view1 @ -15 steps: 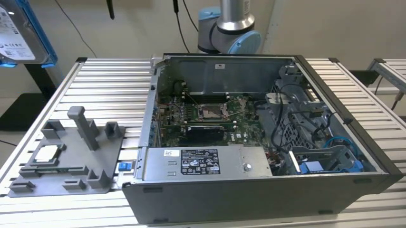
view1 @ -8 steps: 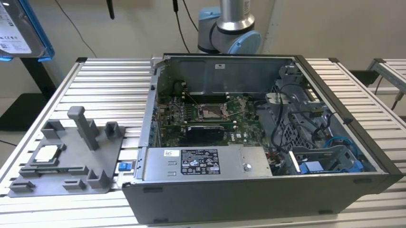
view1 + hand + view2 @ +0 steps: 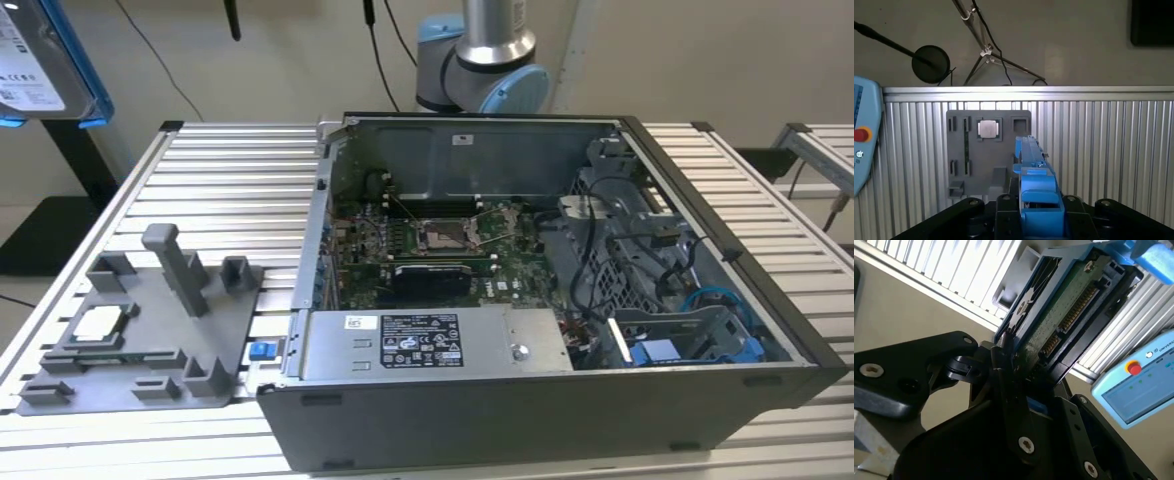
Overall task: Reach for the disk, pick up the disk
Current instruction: 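Pick up the disk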
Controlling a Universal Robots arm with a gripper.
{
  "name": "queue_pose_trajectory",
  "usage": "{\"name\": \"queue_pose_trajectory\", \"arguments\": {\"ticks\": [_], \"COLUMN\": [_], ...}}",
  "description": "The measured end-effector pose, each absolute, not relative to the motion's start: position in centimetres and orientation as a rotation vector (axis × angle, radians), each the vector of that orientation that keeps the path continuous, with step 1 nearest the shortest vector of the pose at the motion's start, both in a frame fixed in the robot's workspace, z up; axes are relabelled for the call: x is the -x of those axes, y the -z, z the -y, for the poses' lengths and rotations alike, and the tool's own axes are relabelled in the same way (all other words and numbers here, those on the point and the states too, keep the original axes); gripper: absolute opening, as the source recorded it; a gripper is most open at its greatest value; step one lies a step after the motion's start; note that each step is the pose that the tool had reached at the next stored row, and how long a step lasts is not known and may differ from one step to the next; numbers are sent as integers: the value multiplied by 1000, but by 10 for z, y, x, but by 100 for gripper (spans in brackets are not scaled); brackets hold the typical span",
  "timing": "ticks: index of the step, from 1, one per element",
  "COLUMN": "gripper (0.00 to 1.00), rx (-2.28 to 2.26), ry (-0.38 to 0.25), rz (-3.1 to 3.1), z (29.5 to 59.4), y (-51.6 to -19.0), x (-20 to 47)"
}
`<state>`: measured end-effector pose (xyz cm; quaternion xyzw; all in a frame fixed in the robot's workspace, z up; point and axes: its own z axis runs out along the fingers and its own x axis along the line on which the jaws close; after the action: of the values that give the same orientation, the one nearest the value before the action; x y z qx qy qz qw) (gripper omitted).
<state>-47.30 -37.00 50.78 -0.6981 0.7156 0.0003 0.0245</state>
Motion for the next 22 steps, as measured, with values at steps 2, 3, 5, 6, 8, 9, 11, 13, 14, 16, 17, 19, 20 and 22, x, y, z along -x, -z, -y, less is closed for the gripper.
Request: {"name": "queue_pose_trajectory", "arguments": {"ticks": [2,3,5,6,8,9,11,13,14,16,17,19,20,22], "gripper": [0,0,0,0,0,0,0,0,0,0,0,0,0,0], "rx": [2160,2159,2159,2160,2160,2160,2160,2160,2160,2160,2161,2161,2161,2161], "ry": [-1,-1,-1,-1,-1,-1,-2,-2,-3,-3,-3,-4,-4,-5], "rz": [-2214,-2214,-2214,-2214,-2214,-2214,-2214,-2214,-2215,-2215,-2215,-2215,-2215,-2216], "z": [370,370,370,370,370,370,370,370,370,370,370,370,370,370], "y": [-508,-508,-508,-508,-508,-508,-508,-508,-508,-508,-508,-508,-508,-508], "x": [473,473,471,466,460,456,449,441,436,428,424,414,410,401]}}
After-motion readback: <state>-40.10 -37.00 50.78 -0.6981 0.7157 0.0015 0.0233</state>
